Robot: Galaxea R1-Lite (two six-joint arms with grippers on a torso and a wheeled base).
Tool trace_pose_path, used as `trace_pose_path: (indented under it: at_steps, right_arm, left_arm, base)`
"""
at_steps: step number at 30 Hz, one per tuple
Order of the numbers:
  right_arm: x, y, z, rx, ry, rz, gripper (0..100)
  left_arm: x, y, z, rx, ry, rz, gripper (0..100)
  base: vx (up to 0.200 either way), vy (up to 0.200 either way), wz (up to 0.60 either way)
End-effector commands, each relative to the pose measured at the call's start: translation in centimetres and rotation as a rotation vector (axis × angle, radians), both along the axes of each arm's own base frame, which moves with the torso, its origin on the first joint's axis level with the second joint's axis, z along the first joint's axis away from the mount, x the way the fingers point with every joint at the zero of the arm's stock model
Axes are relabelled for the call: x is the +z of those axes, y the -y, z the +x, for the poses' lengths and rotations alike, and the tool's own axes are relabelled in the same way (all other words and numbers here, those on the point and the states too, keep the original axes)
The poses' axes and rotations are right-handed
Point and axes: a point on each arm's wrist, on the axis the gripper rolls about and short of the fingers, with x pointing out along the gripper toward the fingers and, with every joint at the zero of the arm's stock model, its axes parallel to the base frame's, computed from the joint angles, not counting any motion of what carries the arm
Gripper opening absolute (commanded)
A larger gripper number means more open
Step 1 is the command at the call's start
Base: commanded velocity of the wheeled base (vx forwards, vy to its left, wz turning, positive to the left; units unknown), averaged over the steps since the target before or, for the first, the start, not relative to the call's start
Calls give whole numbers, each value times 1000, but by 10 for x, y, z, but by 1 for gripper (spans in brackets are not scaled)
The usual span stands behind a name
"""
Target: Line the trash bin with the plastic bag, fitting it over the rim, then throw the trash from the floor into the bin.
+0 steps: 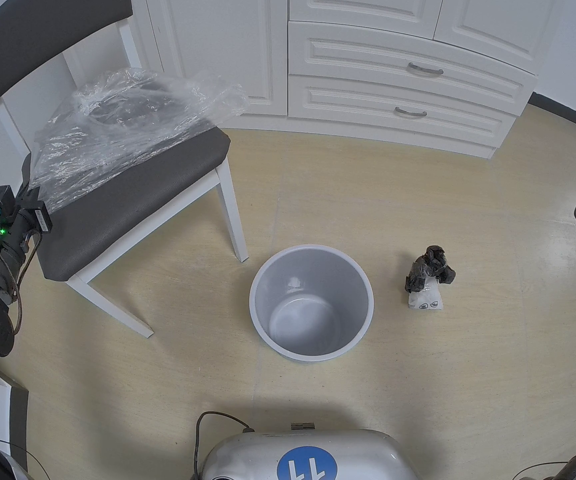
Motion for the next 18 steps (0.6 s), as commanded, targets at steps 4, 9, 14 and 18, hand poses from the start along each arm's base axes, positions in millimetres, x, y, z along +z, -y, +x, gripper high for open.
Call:
trace_pose_path:
  at_steps: [4, 9, 14, 18]
  right_arm:
    - [-45, -57, 51, 16, -101, -22, 100]
    - [-63, -68, 66, 19, -112, -39, 100]
    - [-62, -79, 59, 72, -93, -61, 100]
    - [-52, -94, 63, 125, -64, -147, 100]
  left_arm:
    - [40, 73, -46, -318, 146, -57, 0]
    - [51, 118, -70, -518, 186, -108, 0]
    - [55, 138, -71, -527, 202, -157, 0]
    - [60, 141, -75, -539, 221, -162, 0]
  base:
    - [0, 0, 0]
    - [0, 0, 0]
    - [0, 0, 0]
    - [0, 0, 0]
